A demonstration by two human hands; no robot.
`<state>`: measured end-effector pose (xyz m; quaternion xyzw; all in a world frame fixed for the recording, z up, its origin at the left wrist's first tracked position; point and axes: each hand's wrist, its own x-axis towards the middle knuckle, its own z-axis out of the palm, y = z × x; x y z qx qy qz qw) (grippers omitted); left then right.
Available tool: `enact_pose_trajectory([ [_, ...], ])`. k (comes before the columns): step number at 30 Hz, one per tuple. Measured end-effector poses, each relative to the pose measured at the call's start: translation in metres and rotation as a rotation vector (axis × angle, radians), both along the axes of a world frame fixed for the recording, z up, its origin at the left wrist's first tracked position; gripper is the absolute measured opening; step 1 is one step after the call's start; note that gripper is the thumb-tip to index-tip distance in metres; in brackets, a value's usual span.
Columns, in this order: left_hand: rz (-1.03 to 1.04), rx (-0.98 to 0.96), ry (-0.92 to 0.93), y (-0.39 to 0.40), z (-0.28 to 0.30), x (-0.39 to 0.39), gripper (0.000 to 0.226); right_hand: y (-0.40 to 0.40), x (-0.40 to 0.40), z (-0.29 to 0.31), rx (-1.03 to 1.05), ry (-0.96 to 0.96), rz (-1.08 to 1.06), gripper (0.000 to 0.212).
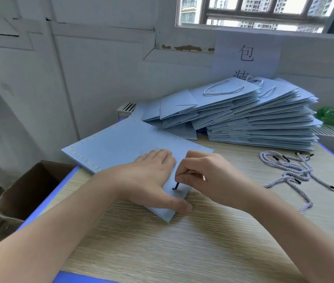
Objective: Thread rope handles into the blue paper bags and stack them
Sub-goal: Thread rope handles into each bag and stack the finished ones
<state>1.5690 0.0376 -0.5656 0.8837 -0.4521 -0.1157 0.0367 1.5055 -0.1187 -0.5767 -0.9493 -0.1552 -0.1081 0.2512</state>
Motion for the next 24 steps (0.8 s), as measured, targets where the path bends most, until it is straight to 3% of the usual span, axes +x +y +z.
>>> enact_pose_trajectory([
  [7, -0.003, -0.076, 0.033, 0.0, 0.001, 0.004, 0.051, 0.009, 0.006, -0.009, 0.026, -0.069, 0.028, 0.008],
  [13, 0.007, -0.089, -0.033, 0.0, 0.002, 0.007, 0.041, 0.005, 0.0, -0.002, 0.002, -0.007, 0.085, 0.025],
  [16, 0.049, -0.128, 0.085, 0.001, 0.008, 0.006, 0.039, -0.002, -0.001, 0.002, -0.095, 0.008, 0.048, 0.021],
  [19, 0.069, -0.21, 0.083, 0.001, 0.013, 0.009, 0.025, -0.009, -0.005, 0.005, -0.182, -0.098, -0.031, 0.026],
  [21, 0.102, -0.261, 0.06, 0.004, 0.016, 0.014, 0.017, -0.015, -0.008, 0.01, -0.114, -0.187, -0.126, 0.028],
  [24, 0.156, -0.318, 0.049, 0.008, 0.017, 0.022, 0.016, -0.016, -0.011, 0.019, 0.039, -0.248, -0.188, 0.01],
])
